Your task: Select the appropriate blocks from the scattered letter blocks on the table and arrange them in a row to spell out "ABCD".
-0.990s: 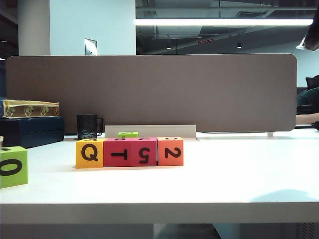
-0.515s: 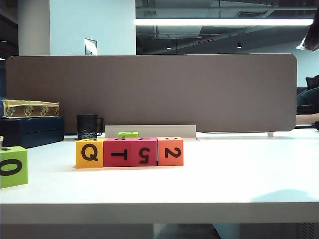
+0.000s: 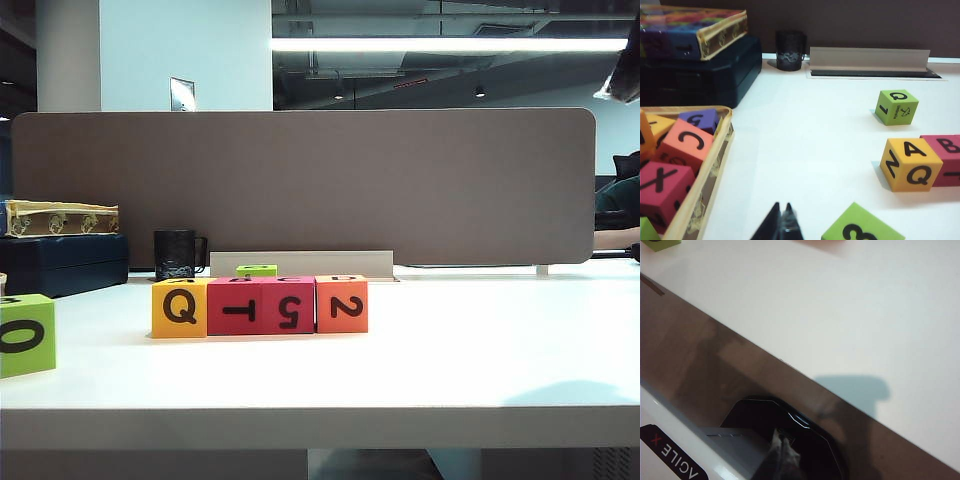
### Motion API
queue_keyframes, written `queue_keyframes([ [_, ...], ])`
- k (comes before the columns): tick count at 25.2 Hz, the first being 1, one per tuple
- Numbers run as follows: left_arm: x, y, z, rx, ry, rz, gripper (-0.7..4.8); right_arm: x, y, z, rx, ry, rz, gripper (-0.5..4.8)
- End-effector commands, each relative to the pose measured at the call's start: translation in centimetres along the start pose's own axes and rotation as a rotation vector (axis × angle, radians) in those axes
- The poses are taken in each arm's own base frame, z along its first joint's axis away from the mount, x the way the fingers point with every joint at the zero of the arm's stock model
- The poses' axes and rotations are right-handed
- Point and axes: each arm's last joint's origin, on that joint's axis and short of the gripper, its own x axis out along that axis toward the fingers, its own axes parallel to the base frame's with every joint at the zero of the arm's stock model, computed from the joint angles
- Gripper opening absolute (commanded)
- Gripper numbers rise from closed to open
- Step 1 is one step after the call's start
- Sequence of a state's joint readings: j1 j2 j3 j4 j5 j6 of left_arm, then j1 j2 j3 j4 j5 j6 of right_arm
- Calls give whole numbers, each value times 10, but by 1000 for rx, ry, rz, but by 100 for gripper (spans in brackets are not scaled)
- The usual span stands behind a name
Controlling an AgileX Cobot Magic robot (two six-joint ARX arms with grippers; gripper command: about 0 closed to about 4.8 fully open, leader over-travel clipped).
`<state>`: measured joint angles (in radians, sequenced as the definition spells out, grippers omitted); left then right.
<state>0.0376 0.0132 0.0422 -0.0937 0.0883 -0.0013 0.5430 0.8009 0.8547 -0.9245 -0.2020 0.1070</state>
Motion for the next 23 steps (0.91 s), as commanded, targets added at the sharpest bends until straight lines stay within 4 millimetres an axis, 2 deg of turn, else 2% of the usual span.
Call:
queue_keyframes([
  [1, 1, 0, -6, -19, -6, -7, -6, -1, 0, 1, -2, -15, 1, -1],
  [11, 1, 0, -19, -31, 113, -4, -6, -1, 0, 1, -2, -15, 1, -1],
  [19, 1, 0, -19, 24, 110, -8, -6, -1, 0, 1, -2, -15, 1, -1],
  [23, 1, 0, -18, -46, 105, -3, -6, -1, 0, 1, -2, -15, 1, -1],
])
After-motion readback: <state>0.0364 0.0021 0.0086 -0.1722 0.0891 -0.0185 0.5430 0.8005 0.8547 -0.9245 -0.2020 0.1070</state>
